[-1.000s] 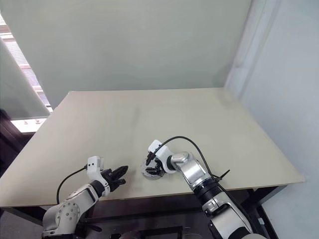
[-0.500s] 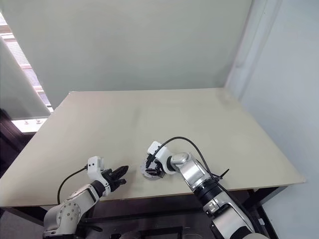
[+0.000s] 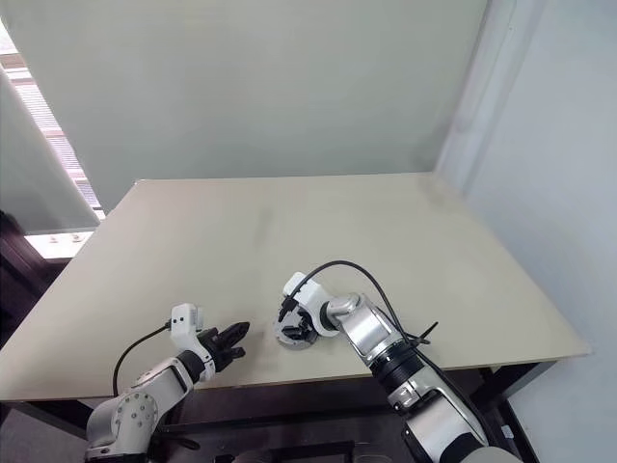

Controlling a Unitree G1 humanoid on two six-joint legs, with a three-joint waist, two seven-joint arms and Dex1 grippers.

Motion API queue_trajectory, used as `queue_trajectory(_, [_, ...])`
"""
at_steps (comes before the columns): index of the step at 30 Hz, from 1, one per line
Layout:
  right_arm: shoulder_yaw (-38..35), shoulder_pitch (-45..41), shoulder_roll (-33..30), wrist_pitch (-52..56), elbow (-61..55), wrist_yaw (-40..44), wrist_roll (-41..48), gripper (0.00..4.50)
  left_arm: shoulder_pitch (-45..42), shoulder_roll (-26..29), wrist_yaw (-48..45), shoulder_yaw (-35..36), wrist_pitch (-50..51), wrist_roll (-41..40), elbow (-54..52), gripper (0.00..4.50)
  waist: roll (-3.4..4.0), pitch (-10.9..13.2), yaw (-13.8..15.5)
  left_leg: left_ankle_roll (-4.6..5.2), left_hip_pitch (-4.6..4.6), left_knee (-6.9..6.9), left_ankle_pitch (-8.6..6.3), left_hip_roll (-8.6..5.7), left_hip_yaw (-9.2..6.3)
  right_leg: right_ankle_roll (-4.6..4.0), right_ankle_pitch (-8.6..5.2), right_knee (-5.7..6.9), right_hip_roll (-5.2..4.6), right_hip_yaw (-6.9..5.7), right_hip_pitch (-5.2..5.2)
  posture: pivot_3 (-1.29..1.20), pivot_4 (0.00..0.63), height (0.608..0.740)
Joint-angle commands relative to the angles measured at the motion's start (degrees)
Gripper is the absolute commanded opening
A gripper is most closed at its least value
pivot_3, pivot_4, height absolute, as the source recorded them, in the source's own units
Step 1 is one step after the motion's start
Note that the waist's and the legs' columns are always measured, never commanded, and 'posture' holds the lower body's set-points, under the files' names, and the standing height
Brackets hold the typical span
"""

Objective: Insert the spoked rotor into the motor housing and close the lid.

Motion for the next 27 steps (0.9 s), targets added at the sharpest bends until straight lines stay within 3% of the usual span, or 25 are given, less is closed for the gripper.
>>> queue_trajectory(1, [1.39,-0.01,0.0,2.65,2.17,-1.12,-1.51,3.27,-0.54,0.06,-0.64,-0.42,-0.97,0.0,-0.94,0.0,0.02,-0.02,0.0,0.0,0.01,0.0,0.0,0.0,0.0,0.0,0.0,0.0,0.0,0.0,0.0,0.0,0.0,0.74])
queue_trajectory(27, [5.3,-1.2,-0.29,1.37,5.69,0.01,-4.2,3.27,-2.58,-0.59,-0.21,-2.72,-1.02,1.21,-1.97,0.0,0.24,-0.26,-0.01,-0.08,0.11,0.0,-0.05,0.0,-0.02,-0.02,0.01,-0.03,0.0,-0.01,-0.02,0.0,0.0,0.74])
